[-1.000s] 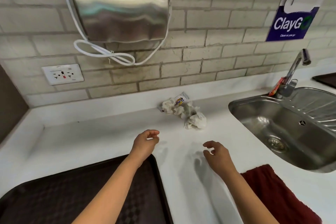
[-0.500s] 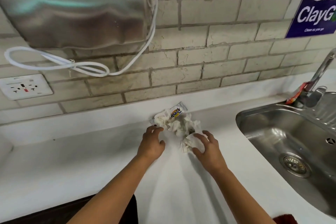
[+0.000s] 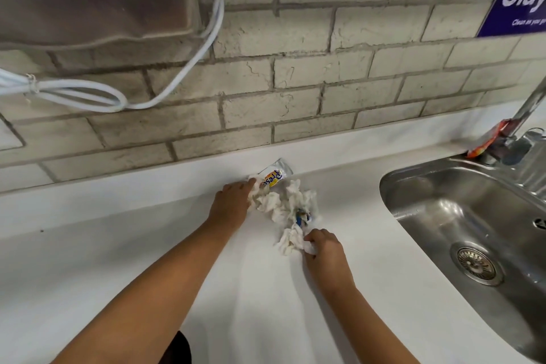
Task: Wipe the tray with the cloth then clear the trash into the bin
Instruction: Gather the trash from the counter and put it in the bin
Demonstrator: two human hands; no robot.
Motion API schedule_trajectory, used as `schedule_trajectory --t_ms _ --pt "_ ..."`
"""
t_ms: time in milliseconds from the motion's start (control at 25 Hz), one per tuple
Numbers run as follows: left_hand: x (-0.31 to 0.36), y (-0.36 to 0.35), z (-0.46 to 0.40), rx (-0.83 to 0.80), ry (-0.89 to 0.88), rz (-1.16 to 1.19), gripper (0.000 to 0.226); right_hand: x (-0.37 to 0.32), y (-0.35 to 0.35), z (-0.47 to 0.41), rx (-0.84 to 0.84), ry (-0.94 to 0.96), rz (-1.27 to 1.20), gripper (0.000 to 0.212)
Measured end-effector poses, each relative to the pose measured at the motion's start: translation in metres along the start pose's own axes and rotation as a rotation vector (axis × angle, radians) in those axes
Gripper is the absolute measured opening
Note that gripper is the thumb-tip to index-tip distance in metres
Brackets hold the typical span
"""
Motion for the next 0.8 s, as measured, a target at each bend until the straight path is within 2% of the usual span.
schedule_trajectory --t_ms 80,120,240,360,480,600,800 --pt "-0.007 -0.002 0.002 0.008 0.051 0.091 0.045 -0.002 0.002 0.002 0.009 0.003 -0.046 0.014" --pt "-0.013 0.0 0.005 0.053 0.111 0.232 0.041 -0.003 0.005 0.002 0.015 -0.003 -0.091 0.018" --pt "-0.035 0.02 0.024 0.282 0.292 0.635 0.037 0.001 0.018 0.004 0.039 -0.103 -0.25 0.032" --pt "-0.038 0.043 0.061 0.416 0.353 0.764 0.032 -0.003 0.031 0.018 0.077 -0.134 -0.332 0.032" --pt "-0.026 0.05 0.095 0.347 0.374 1.029 0.018 -0.018 0.042 0.038 0.115 -0.116 -0.392 0.03" --pt "-0.002 0.05 0.134 0.239 0.345 1.297 0.024 -0.034 0.059 0.064 0.144 -0.078 -0.417 0.029" --pt "0.028 0.064 0.218 0.127 0.283 1.402 0.025 -0.066 0.096 0.13 0.22 -0.023 -0.463 0.028"
Point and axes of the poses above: each hand's wrist, its own z-axis away from the middle knuckle, its own y-axis out of the back of the hand, x = y × z, the point moved 7 cm from there along -z, towards the middle knuckle, and after that the axes turned 3 degrees about -z, right-handed, at the moved point
